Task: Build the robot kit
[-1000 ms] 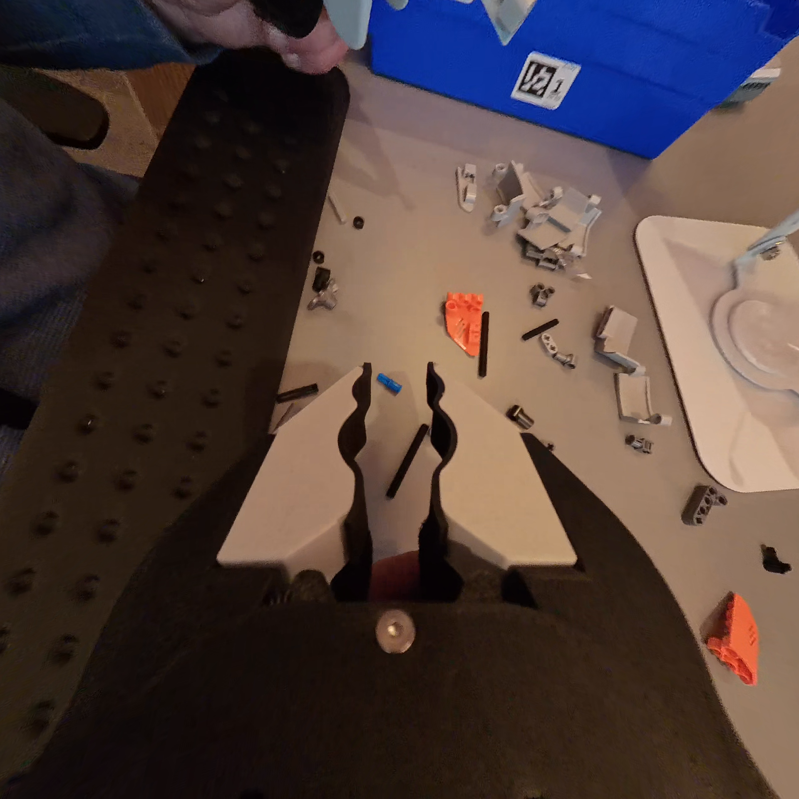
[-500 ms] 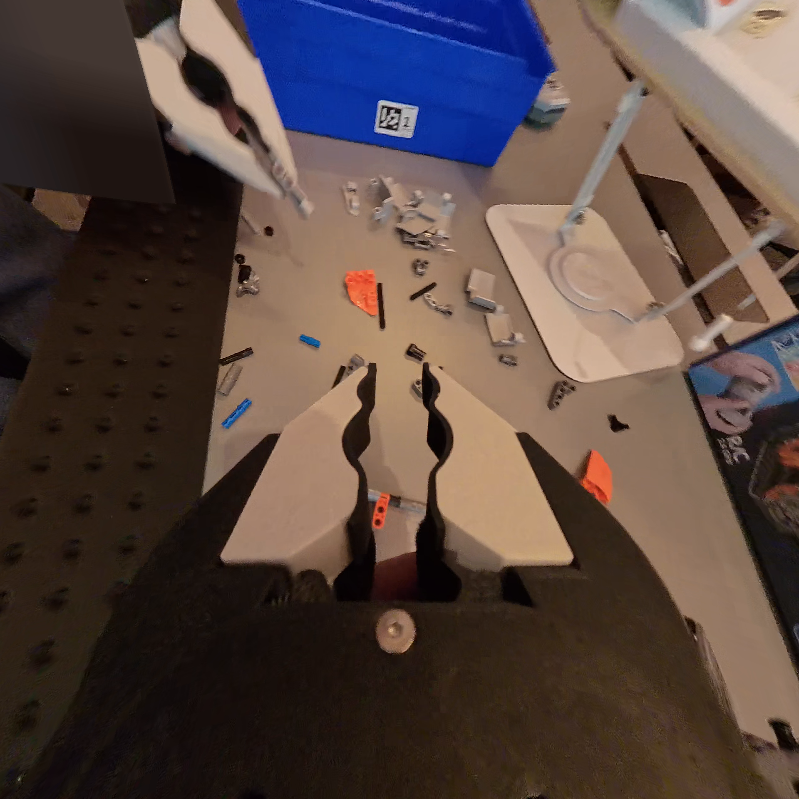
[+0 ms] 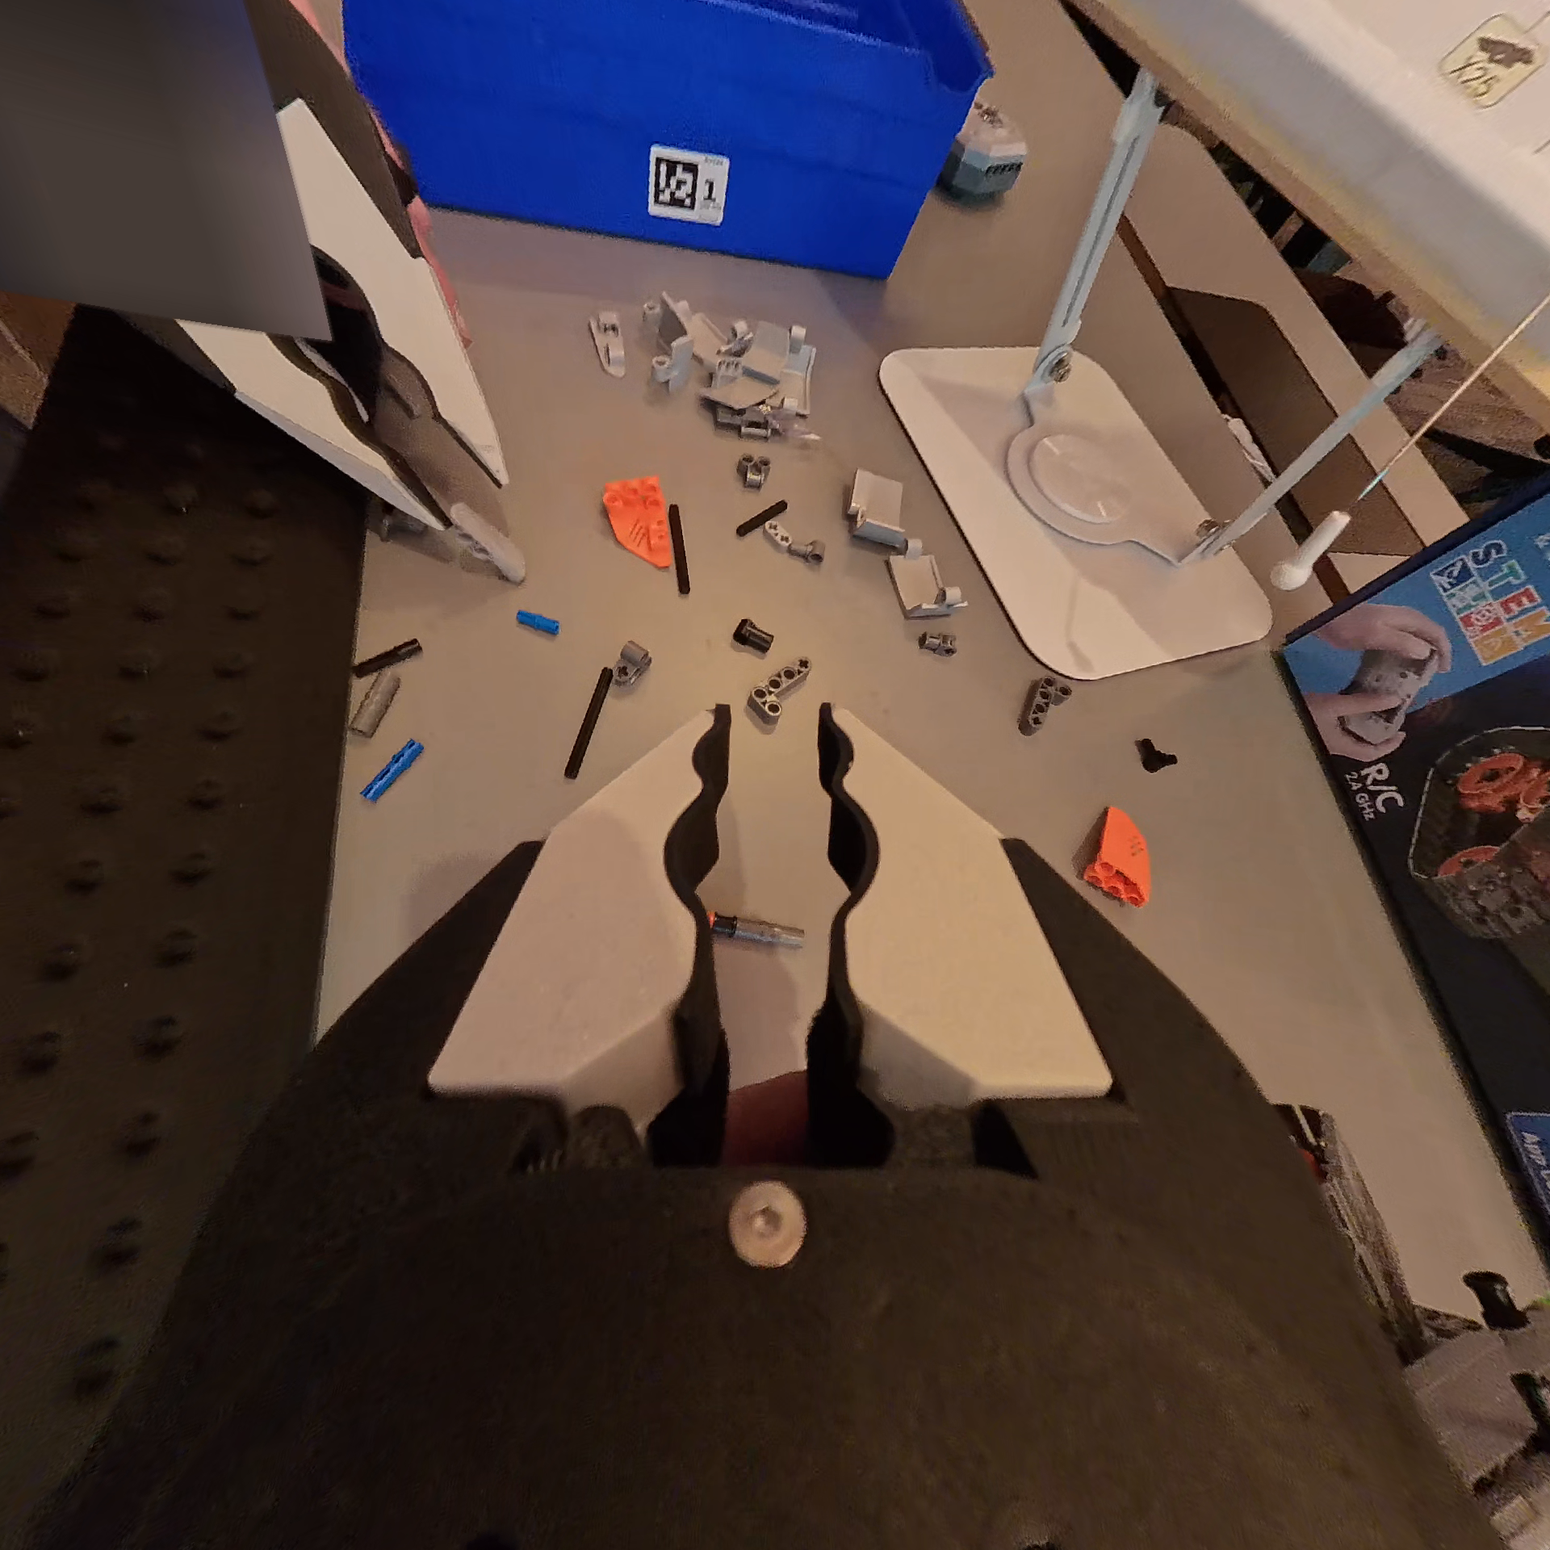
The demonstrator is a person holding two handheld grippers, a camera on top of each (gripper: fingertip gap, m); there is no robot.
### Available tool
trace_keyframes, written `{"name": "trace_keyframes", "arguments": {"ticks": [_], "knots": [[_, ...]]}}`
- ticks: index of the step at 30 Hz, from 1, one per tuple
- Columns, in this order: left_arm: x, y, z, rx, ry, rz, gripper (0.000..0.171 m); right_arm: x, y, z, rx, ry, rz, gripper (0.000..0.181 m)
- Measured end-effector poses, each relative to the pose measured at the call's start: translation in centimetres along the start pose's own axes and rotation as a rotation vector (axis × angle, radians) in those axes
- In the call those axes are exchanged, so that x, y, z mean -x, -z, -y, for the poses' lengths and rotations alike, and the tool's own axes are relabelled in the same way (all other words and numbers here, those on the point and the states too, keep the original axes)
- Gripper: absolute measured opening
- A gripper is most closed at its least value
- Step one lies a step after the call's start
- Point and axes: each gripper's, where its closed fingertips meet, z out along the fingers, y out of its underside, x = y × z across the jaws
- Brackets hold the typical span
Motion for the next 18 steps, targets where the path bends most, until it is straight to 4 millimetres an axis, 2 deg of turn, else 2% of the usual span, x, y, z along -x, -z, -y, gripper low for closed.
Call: {"name": "trace_keyframes", "arguments": {"ticks": [3,6,9,12,15,18], "knots": [[-0.1,1.4,0.5,-0.041,0.075,-0.034,0.027,-0.1,-0.1,0.1,-0.011,-0.014,0.004,0.018],[0.4,3.6,0.7,-0.059,0.038,0.012,0.025,0.3,-0.7,0.0,-0.004,-0.003,0.009,0.018],[1.5,7.3,1.0,-0.089,0.074,0.048,0.022,1.1,-1.4,0.6,-0.022,0.015,0.021,0.018],[4.3,12.3,0.6,-0.116,0.135,0.151,0.019,1.9,-2.3,1.0,-0.037,0.03,0.038,0.018],[8.6,17.7,-1.8,-0.082,0.198,0.341,0.016,2.6,-3.2,1.4,-0.049,0.038,0.059,0.018],[12.4,21.3,-6.9,0.09,0.264,0.478,0.014,3.1,-4.0,1.8,-0.069,0.03,0.083,0.018]]}}
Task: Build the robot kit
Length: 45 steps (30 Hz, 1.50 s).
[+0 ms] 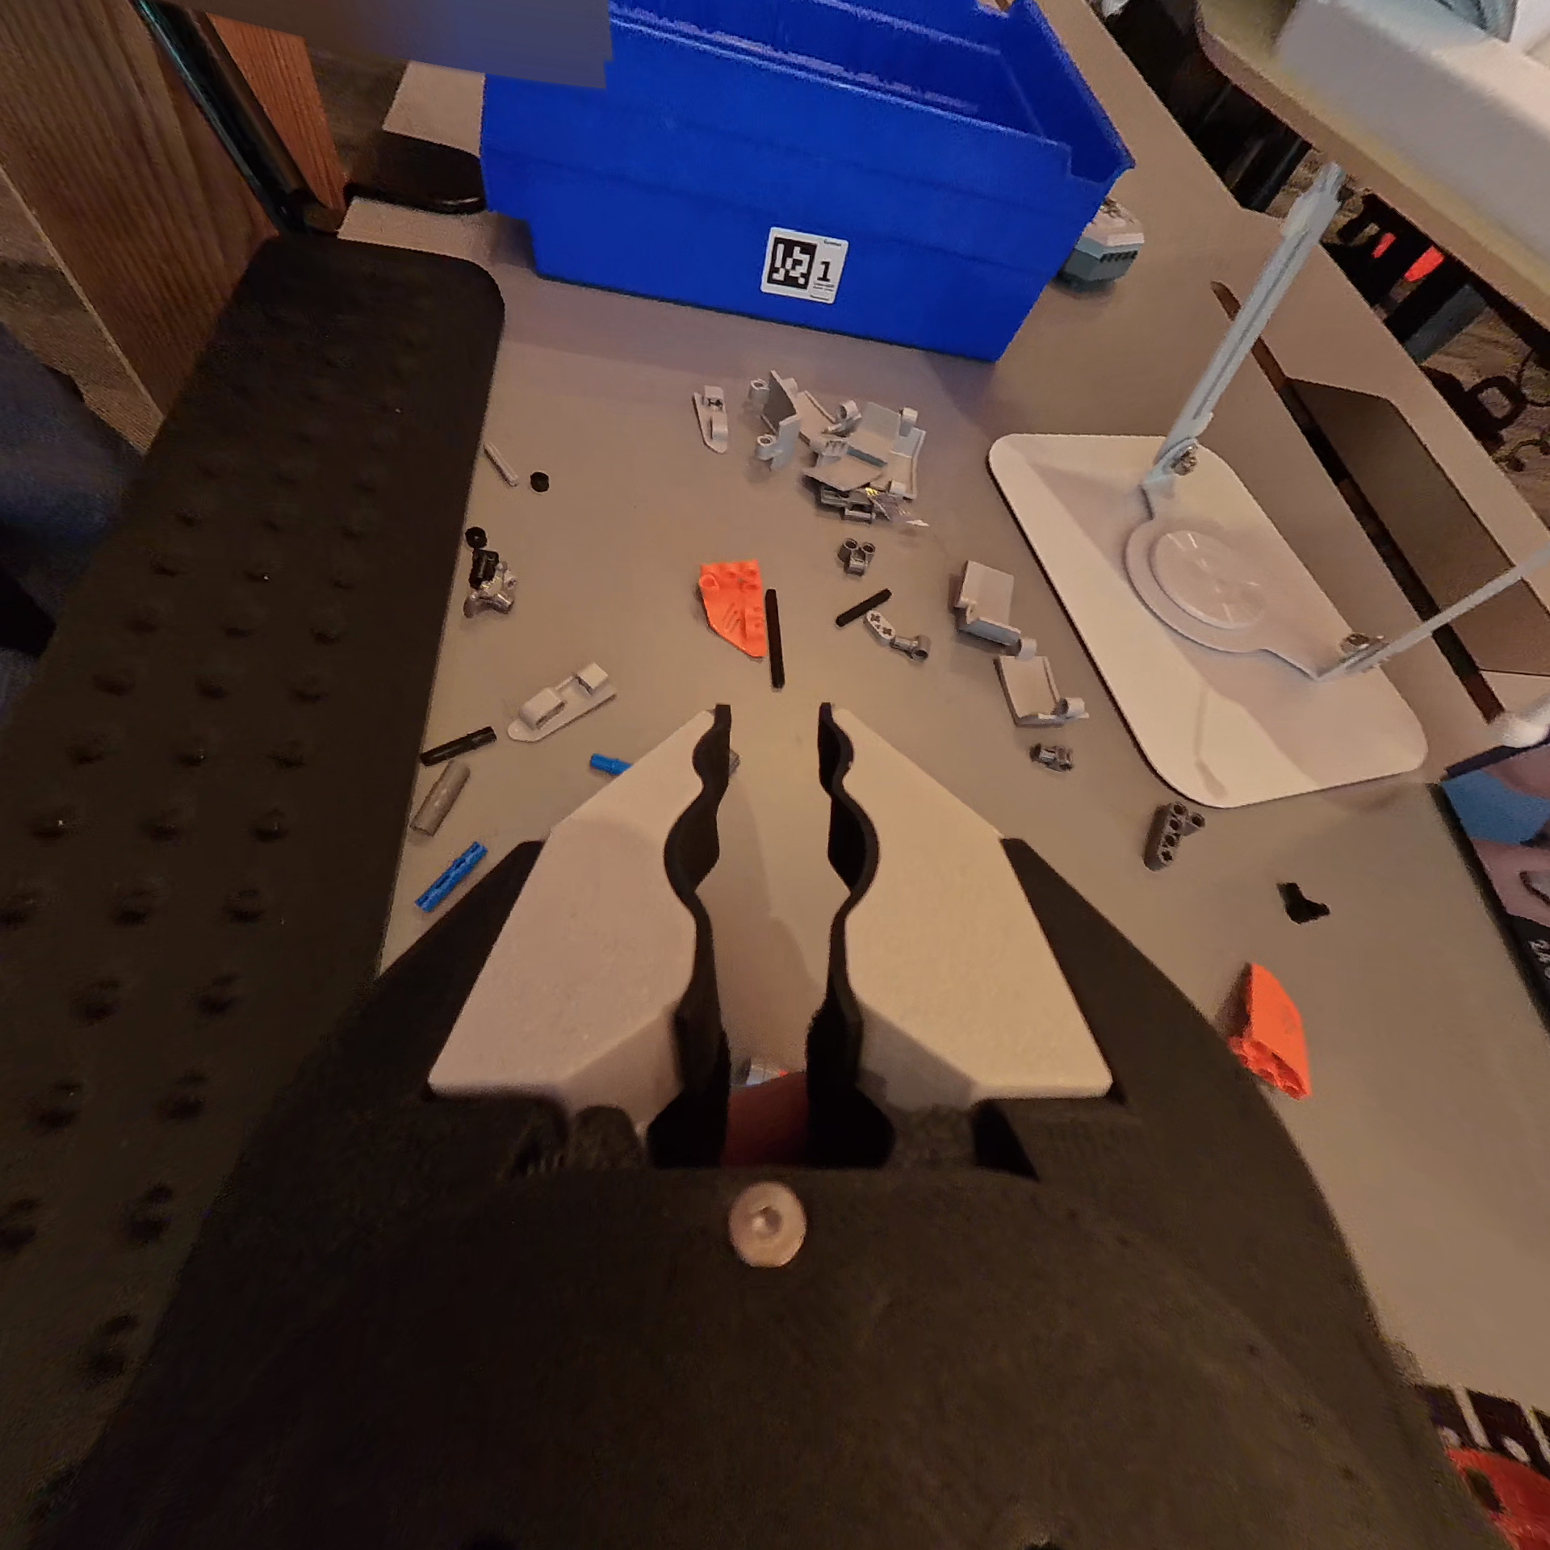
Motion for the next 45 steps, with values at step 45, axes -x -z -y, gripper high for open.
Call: {"name": "trace_keyframes", "arguments": {"ticks": [45], "knots": [[10.0,-16.7,-18.3,0.8,0.333,-0.169,0.01,3.5,-4.5,3.3,-0.104,-0.001,0.131,0.018]]}}
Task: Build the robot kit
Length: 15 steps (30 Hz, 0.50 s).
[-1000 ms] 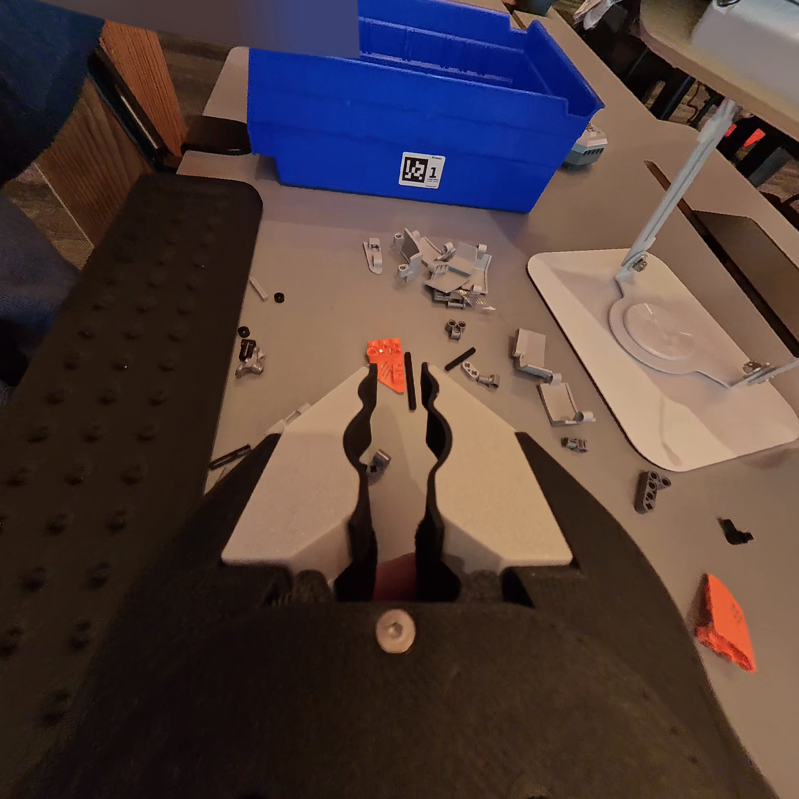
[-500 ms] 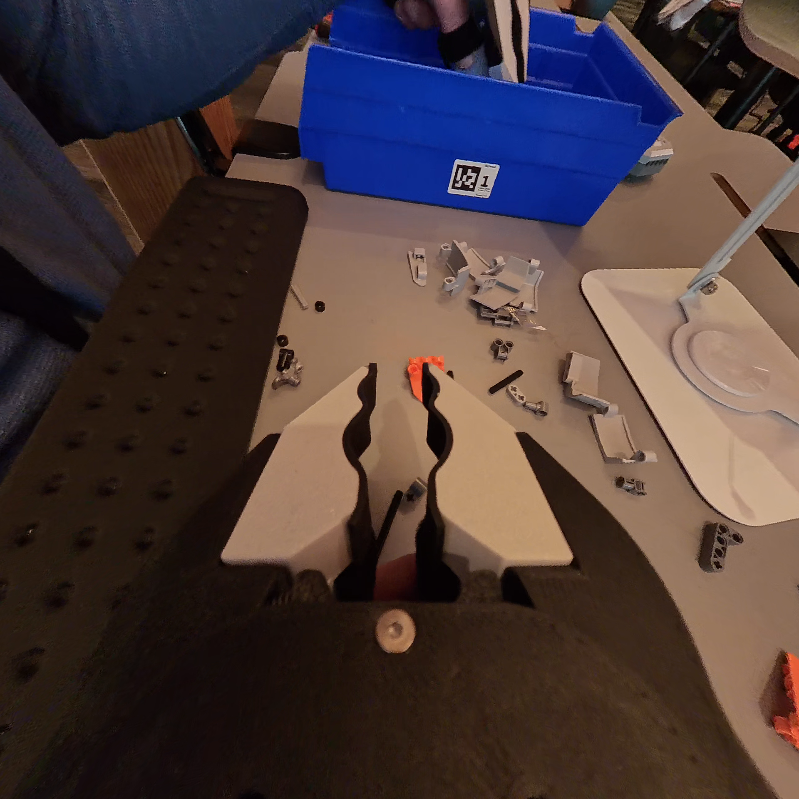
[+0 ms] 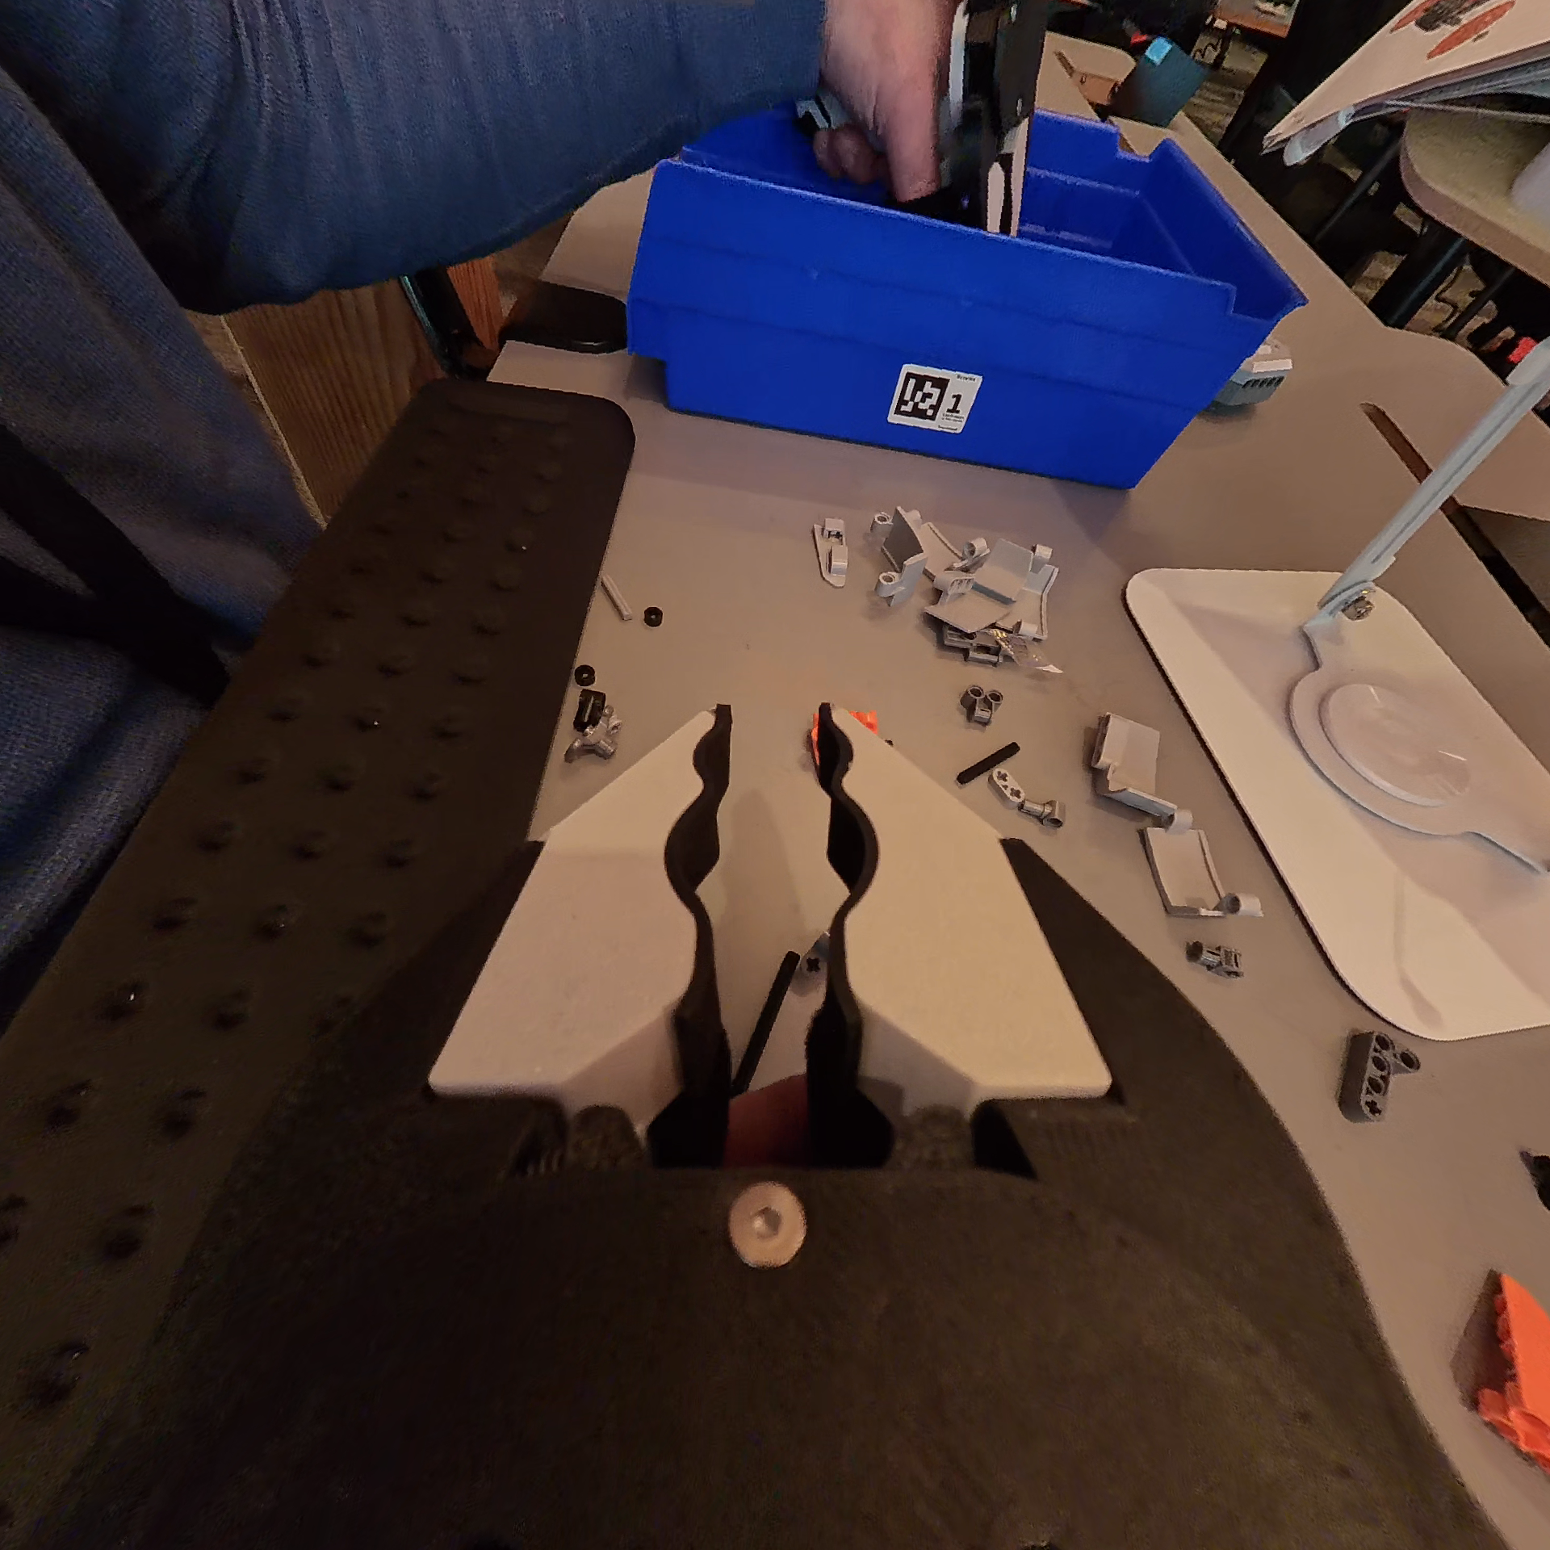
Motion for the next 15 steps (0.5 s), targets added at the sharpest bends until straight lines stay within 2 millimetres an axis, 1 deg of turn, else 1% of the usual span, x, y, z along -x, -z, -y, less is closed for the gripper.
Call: {"name": "trace_keyframes", "arguments": {"ticks": [2,6,8,9,10,12,13,15], "knots": [[-0.2,-0.1,0.3,-0.014,0.015,-0.021,0.005,0.0,0.1,0.0,-0.002,-0.001,-0.002,0.018],[-0.2,-0.1,0.4,-0.023,0.006,-0.012,0.004,-0.1,0.2,0.1,-0.006,0.0,-0.005,0.018],[-0.5,0.4,0.6,-0.054,0.0,-0.01,0.004,-0.3,0.3,0.3,-0.01,0.005,-0.017,0.017],[-0.8,1.2,1.1,-0.093,0.004,-0.012,0.004,-0.3,0.4,0.4,-0.014,0.007,-0.021,0.017],[-1.4,2.3,2.0,-0.161,0.017,-0.037,0.004,-0.4,0.5,0.5,-0.017,0.011,-0.026,0.018],[-3.1,5.7,3.9,-0.328,0.04,-0.102,0.003,-0.7,0.9,0.8,-0.015,0.027,-0.052,0.018],[-3.9,7.8,4.8,-0.416,0.043,-0.122,0.003,-1.0,1.1,0.9,-0.013,0.035,-0.074,0.018],[-6.8,13.3,6.8,-0.648,-0.009,-0.216,0.003,-1.7,1.9,1.2,-0.016,0.041,-0.124,0.016]]}}
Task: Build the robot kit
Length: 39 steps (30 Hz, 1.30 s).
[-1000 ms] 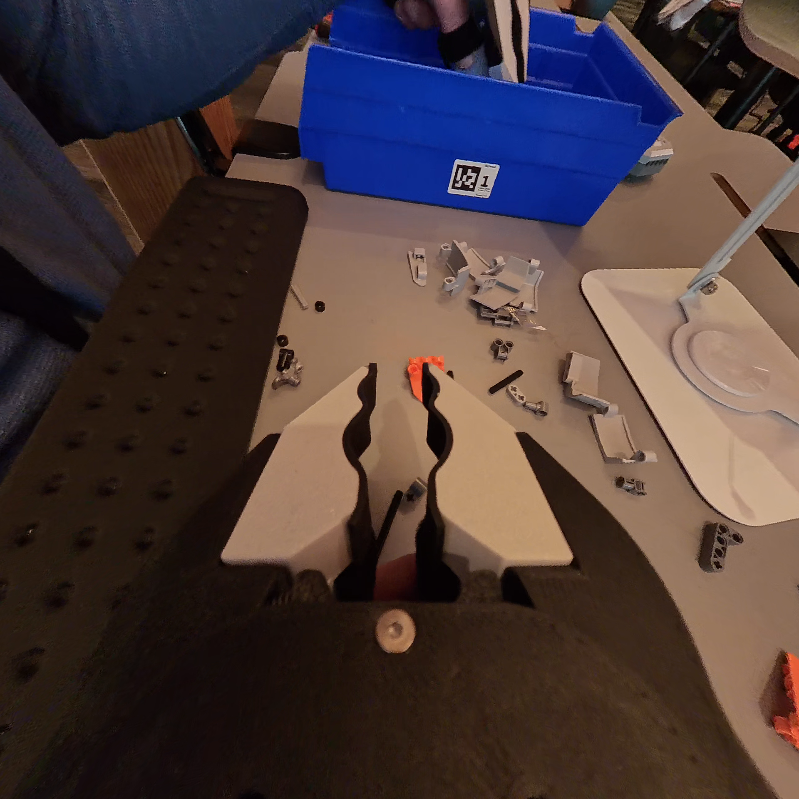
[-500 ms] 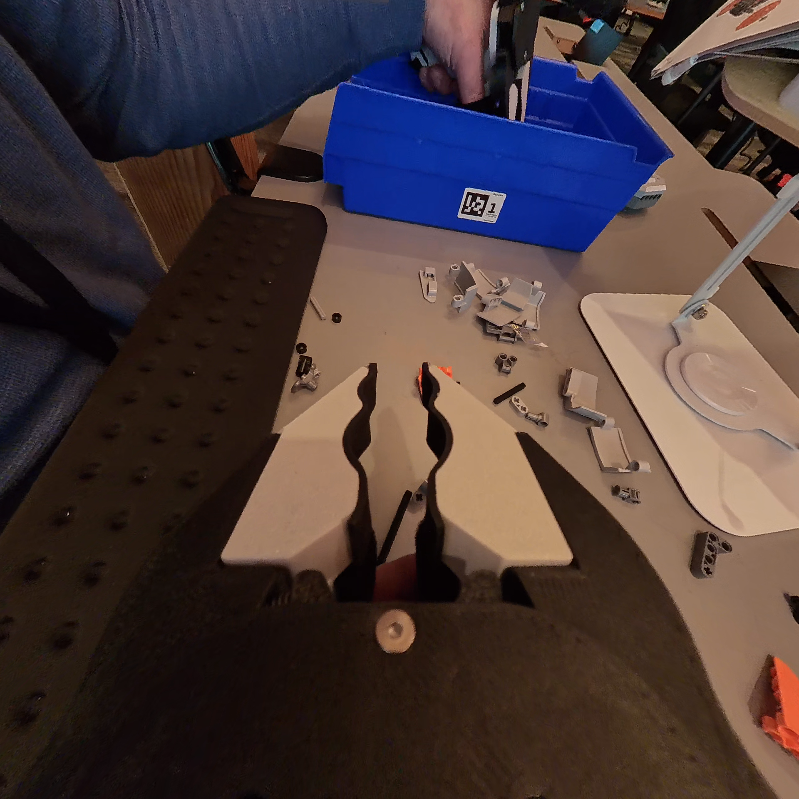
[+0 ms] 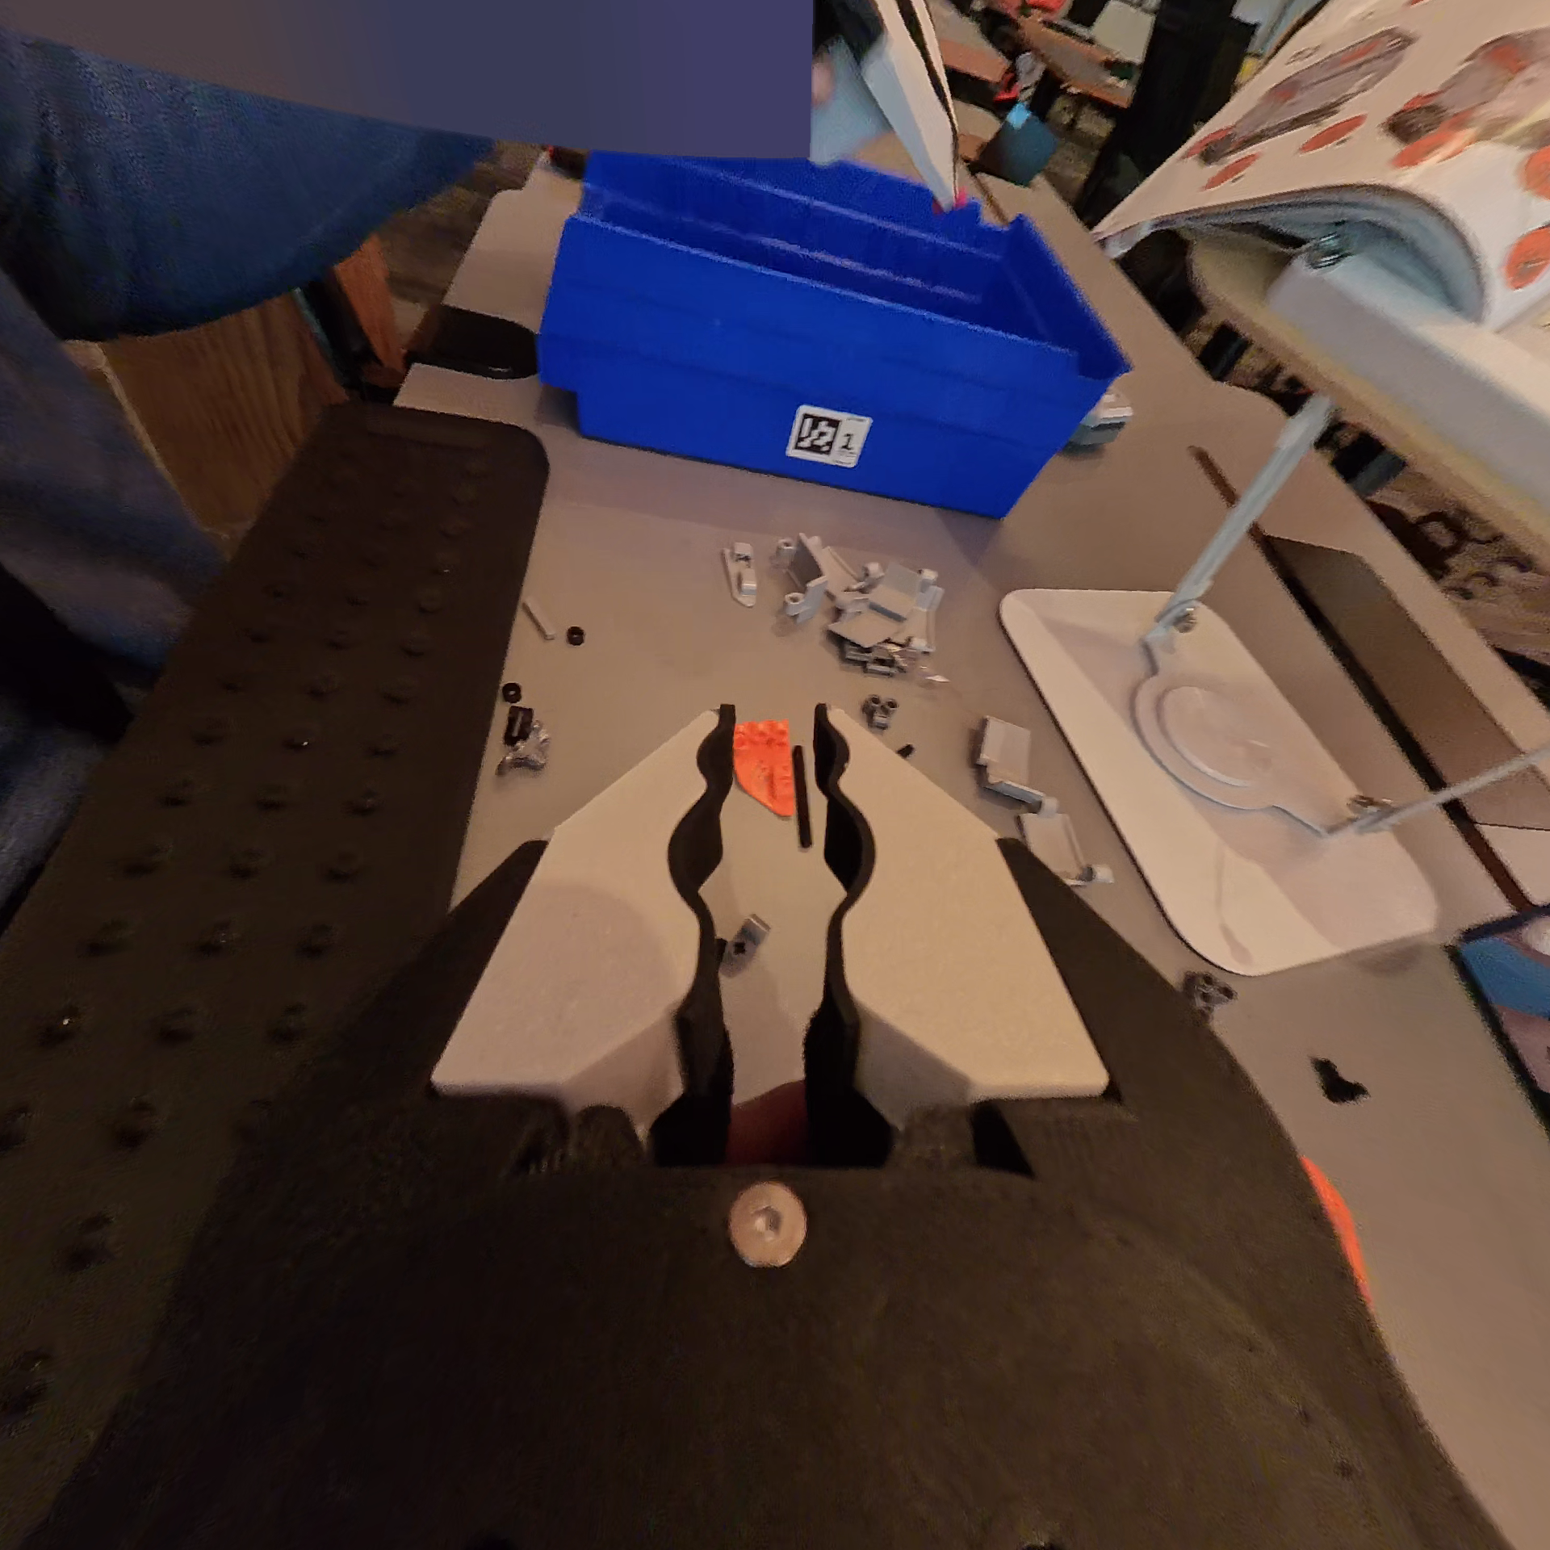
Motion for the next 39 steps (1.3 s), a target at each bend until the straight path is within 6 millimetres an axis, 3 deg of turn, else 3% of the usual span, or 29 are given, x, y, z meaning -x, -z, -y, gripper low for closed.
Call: {"name": "trace_keyframes", "arguments": {"ticks": [3,5,7,11,15,19,25,31,34,39], "knots": [[-7.6,3.0,5.2,-0.239,-0.093,-0.178,0.003,-1.3,1.4,0.6,-0.015,-0.002,-0.07,0.016],[-12.9,3.4,6.9,-0.303,-0.144,-0.272,0.003,-1.8,2.3,1.1,-0.04,-0.019,-0.089,0.017],[-18.3,2.7,7.2,-0.314,-0.186,-0.37,0.002,-1.9,3.0,0.8,-0.034,-0.019,-0.102,0.018],[-27.2,-1.7,3.7,-0.159,-0.27,-0.53,0.002,-2.2,4.5,-1.3,0.023,-0.017,-0.137,0.018],[-32.6,-6.4,-1.3,0.038,-0.329,-0.637,0.003,-1.4,5.1,-4.3,0.108,-0.047,-0.105,0.018],[-34.4,-9.7,-5.0,0.178,-0.381,-0.663,0.003,0.1,4.5,-6.2,0.17,-0.051,-0.041,0.018],[-34.6,-11.7,-7.1,0.278,-0.385,-0.673,0.003,2.2,3.0,-6.7,0.204,-0.024,0.035,0.018],[-33.5,-11.0,-6.7,0.261,-0.348,-0.643,0.018,3.3,1.7,-7.5,0.241,-0.019,0.085,0.018],[-32.7,-9.3,-6.2,0.244,-0.344,-0.595,0.028,3.3,1.2,-7.5,0.247,-0.013,0.091,0.018],[-30.9,-8.0,-7.8,0.3,-0.394,-0.436,0.025,3.6,0.7,-6.9,0.235,0.023,0.1,0.015]]}}
